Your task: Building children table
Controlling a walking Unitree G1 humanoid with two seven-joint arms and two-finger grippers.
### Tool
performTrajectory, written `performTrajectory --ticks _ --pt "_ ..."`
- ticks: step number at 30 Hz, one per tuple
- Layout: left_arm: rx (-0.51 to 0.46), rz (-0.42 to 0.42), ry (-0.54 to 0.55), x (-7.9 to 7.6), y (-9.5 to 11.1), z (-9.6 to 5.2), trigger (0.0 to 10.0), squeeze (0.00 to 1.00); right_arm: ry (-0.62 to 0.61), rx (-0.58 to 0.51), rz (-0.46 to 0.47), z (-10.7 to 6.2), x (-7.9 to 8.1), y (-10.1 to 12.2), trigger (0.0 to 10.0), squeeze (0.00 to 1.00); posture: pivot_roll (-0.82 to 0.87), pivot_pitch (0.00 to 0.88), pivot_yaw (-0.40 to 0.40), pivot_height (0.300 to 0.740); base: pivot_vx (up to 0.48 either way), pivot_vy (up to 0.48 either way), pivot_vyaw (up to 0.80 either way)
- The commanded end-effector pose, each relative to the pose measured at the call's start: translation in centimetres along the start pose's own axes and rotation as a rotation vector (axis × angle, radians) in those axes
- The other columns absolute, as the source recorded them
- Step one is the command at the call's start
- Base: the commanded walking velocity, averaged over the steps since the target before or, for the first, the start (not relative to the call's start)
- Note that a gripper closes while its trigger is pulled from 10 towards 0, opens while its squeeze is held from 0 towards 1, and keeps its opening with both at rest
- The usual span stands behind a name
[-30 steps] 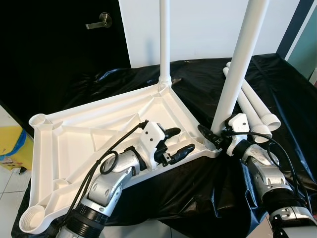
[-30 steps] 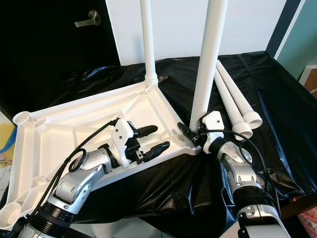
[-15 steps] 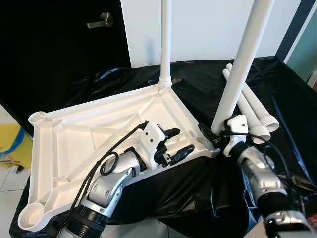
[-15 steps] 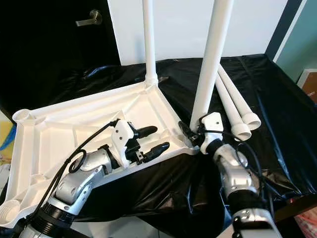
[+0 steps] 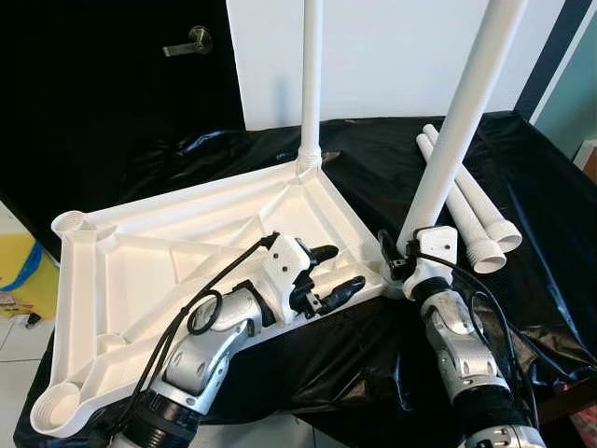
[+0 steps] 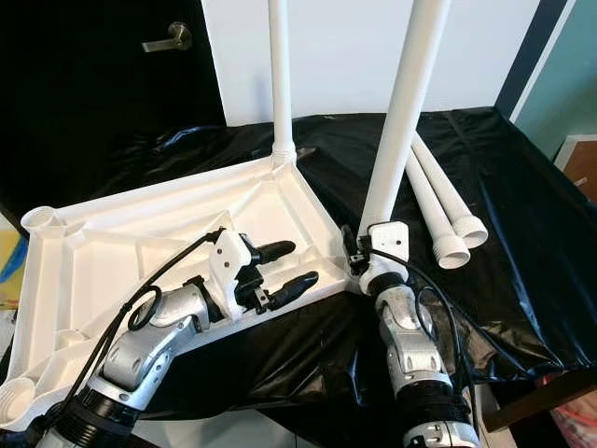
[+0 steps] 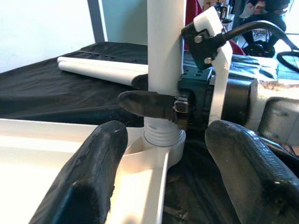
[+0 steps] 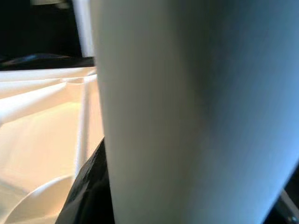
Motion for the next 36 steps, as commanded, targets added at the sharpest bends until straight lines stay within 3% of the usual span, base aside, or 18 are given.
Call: performTrajectory --ticks 1,18,19,21,22,29,32,33,34,36 --pt "0.01 0.008 -0.022 -0.3 0.0 0.0 10.0 0.0 -0.149 0.145 0.011 -1.5 -0.7 -3.1 10.0 0.0 -0.11 0.0 0.02 0.74 0.0 0.0 0.0" --pt "0.026 0.019 -0.018 0.1 0.0 -0.3 10.0 0.0 -0.171 0.126 0.012 -1.6 0.3 -2.2 10.0 0.0 -0.12 0.0 0.034 0.74 0.0 0.0 0.0" --pt "0.026 0.02 -0.013 0.3 0.0 -0.4 10.0 0.0 -0.169 0.118 0.013 -1.6 0.3 -2.1 10.0 0.76 -0.12 0.0 0.034 0.74 0.0 0.0 0.0" --pt "0.026 0.02 -0.01 0.4 0.0 -0.4 10.0 0.0 -0.173 0.116 0.011 -1.5 0.3 -1.9 10.0 0.76 -0.12 0.0 0.035 0.74 0.0 0.0 0.0" --pt "0.026 0.021 -0.007 0.4 0.0 -0.4 10.0 0.0 -0.161 0.104 0.021 -1.5 0.4 -1.7 10.0 1.0 -0.12 0.0 0.036 0.74 0.0 0.0 0.0" --pt "0.028 0.026 0.002 0.6 0.1 -0.4 10.0 0.0 -0.067 0.039 0.033 -1.4 0.6 -0.6 10.0 1.0 -0.12 0.0 0.036 0.74 0.0 0.0 0.0" --pt "0.028 0.034 0.012 1.0 0.1 -0.2 10.0 0.0 0.123 -0.031 0.028 -1.6 -0.2 0.7 10.0 1.0 -0.14 0.0 0.034 0.74 0.0 0.0 0.0" --pt "0.028 0.034 0.012 1.0 0.1 -0.2 10.0 0.0 0.123 -0.031 0.028 -1.6 -0.2 0.7 10.0 1.0 -0.14 0.0 0.034 0.74 0.0 0.0 0.0" --pt "0.027 0.034 0.01 1.0 0.1 -0.1 10.0 0.0 0.178 -0.042 0.011 -1.6 -0.6 0.9 10.0 0.35 -0.14 0.0 0.037 0.74 0.0 0.0 0.0" --pt "0.027 0.034 0.01 1.0 0.1 -0.1 10.0 0.0 0.178 -0.042 0.011 -1.6 -0.6 0.9 10.0 0.35 -0.14 0.0 0.037 0.74 0.0 0.0 0.0"
Point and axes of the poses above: a point about 5 cm out from each wrist's last joint towards the gripper, its own z axis pointing out of the wrist towards the gripper, its own y axis along the axis of the wrist's last joint, x = y × z, the point moved 3 cm from there along z, pointing out of the wrist towards the gripper, and after that the axes turned 3 degrees about -z, right-handed, at the moved point
